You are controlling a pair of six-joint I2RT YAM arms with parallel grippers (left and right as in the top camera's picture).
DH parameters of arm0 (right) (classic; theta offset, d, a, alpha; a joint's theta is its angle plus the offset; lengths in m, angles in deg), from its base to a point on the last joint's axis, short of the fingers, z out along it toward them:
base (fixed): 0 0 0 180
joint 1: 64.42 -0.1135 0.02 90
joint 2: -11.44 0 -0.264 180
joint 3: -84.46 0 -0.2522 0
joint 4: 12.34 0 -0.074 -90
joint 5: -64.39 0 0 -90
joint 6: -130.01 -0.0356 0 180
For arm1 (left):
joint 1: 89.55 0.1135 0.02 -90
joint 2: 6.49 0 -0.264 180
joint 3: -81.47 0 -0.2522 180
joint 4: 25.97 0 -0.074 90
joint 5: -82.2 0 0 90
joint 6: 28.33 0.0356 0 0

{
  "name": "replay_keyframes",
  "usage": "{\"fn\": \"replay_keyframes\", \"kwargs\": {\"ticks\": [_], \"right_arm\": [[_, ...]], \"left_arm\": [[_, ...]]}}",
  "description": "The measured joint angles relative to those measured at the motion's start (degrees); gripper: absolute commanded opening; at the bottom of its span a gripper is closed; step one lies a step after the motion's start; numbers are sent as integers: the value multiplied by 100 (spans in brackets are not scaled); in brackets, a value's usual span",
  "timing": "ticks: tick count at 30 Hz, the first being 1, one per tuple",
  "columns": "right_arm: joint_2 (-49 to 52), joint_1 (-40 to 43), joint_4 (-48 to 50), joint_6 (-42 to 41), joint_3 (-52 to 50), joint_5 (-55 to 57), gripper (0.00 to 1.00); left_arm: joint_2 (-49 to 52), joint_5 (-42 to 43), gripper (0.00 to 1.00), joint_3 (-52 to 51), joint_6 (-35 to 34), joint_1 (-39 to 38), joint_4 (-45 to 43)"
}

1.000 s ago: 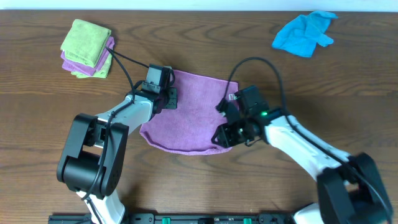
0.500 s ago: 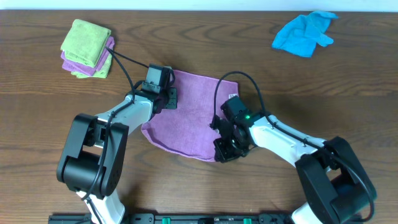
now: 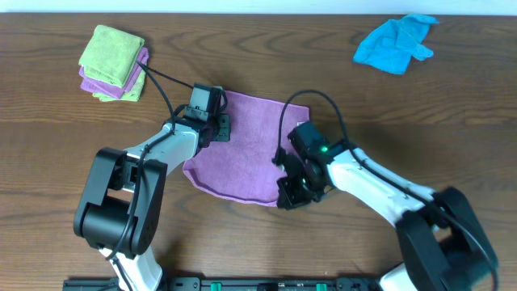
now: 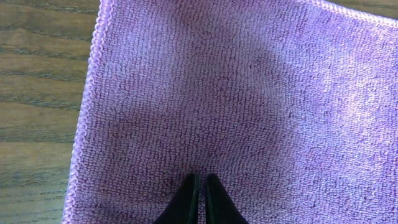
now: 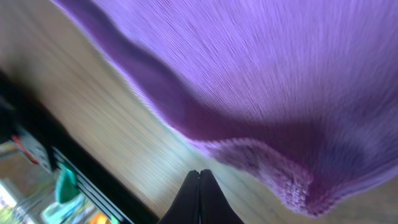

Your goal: Fold the cloth

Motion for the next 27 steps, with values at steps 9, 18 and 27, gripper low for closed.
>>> {"fn": "replay_keyframes", "kwargs": {"ticks": [9,18,27], "right_arm": [[-232,7,210,0,153,761,2],[293,173,289,-2,153,1438,1],[295,348,111,-4,153,1412,2]], "left_arm": [[0,0,7,0,-37,0,7],[0,2,7,0,-35,0,9],[0,2,7,0,-35,0,9]]}}
